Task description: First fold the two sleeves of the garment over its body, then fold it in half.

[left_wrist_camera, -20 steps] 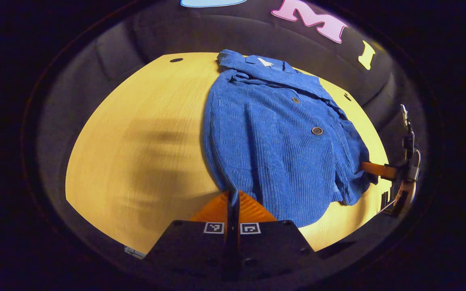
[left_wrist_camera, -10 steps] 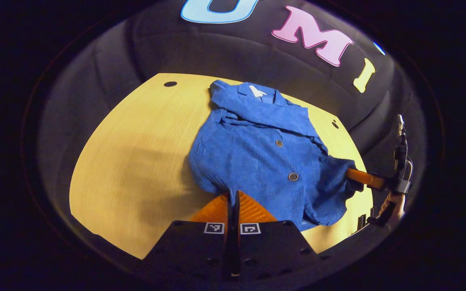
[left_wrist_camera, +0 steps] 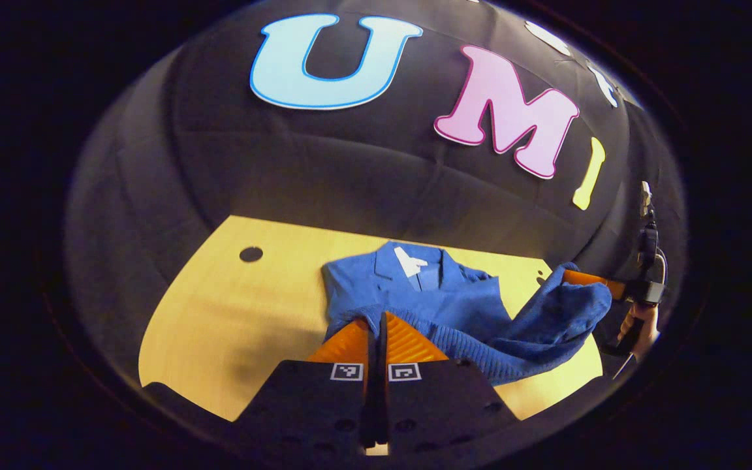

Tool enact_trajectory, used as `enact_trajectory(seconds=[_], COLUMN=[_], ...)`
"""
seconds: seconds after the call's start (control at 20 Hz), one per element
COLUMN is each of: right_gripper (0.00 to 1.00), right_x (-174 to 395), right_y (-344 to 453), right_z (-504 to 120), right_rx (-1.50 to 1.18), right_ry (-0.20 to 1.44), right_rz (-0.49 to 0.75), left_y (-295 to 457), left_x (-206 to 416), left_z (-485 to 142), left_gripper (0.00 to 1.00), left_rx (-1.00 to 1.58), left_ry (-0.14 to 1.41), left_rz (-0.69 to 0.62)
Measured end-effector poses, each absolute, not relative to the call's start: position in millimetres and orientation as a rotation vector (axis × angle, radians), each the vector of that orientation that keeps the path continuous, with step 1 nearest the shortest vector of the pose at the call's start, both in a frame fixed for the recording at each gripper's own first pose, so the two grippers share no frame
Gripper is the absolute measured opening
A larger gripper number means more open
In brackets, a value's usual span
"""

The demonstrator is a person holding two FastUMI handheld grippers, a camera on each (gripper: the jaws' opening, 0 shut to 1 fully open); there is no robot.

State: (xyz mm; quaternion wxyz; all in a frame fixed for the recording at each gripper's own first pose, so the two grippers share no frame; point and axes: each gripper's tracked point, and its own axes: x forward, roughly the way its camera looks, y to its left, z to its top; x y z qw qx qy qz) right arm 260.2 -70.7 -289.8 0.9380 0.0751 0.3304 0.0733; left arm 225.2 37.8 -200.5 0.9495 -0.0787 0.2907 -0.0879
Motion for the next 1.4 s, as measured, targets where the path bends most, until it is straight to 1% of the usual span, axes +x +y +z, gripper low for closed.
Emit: enact_trajectory(seconds=[0.15, 0.25, 0.3, 0.35, 0.4, 0.45, 0.5, 0.6, 0.7, 0.8, 0.95, 1.1, 1.2, 1.3, 1.4], right_gripper=[0.0, 0.01, 0.07, 0.15, 0.34, 0.46, 0.65, 0.66, 0.67, 0.67, 0.66, 0.66, 0.67, 0.66, 0.66], right_x=[338.0, 380.5, 399.0, 411.9, 418.0, 422.4, 425.5, 424.5, 411.3, 392.1, 348.5, 305.4, 278.7, 249.1, 219.6], right_y=[-78.4, -89.4, -95.8, -103.3, -108.3, -111.2, -114.2, -116.5, -114.8, -111.7, -100.6, -91.3, -83.5, -75.1, -70.6], right_z=[-297.0, -314.5, -326.3, -336.7, -345.3, -353.5, -361.4, -374.5, -379.6, -375.8, -361.5, -329.8, -299.2, -267.3, -234.8], right_rx=[0.104, 0.059, 0.042, 0.031, 0.026, 0.028, 0.029, 0.027, 0.013, -0.003, -0.003, -0.035, -0.041, -0.027, -0.017], right_ry=[0.58, 0.521, 0.495, 0.475, 0.463, 0.462, 0.464, 0.484, 0.504, 0.503, 0.501, 0.472, 0.442, 0.423, 0.402], right_rz=[0.13, 0.089, 0.061, 0.032, 0.01, -0.001, -0.014, -0.028, -0.025, -0.023, -0.013, -0.013, -0.011, -0.004, -0.01], left_y=[47.5, 51.3, 49.4, 44.5, 41.5, 41.3, 44.5, 49.4, 47.2, 45.1, 39.0, 32.2, 28.3, 24.2, 25.5], left_x=[332.4, 375.7, 394.2, 408.6, 416.0, 427.0, 426.7, 424.3, 415.8, 400.4, 362.5, 312.1, 279.3, 242.7, 208.3], left_z=[-190.0, -199.3, -209.5, -228.4, -250.6, -272.1, -287.9, -293.5, -287.3, -271.9, -240.1, -198.7, -172.6, -145.7, -112.4], left_gripper=[0.0, 0.0, 0.0, 0.05, 0.31, 0.58, 0.84, 0.84, 0.85, 0.86, 0.86, 0.86, 0.86, 0.85, 0.84], left_rx=[-0.139, -0.14, -0.144, -0.142, -0.137, -0.129, -0.119, -0.1, -0.104, -0.124, -0.131, -0.142, -0.158, -0.193, -0.207], left_ry=[0.382, 0.284, 0.261, 0.275, 0.304, 0.339, 0.36, 0.386, 0.403, 0.398, 0.361, 0.31, 0.286, 0.262, 0.184], left_rz=[-0.152, -0.136, -0.137, -0.15, -0.151, -0.129, -0.09, -0.042, -0.036, -0.032, -0.039, -0.057, -0.072, -0.082, -0.08])
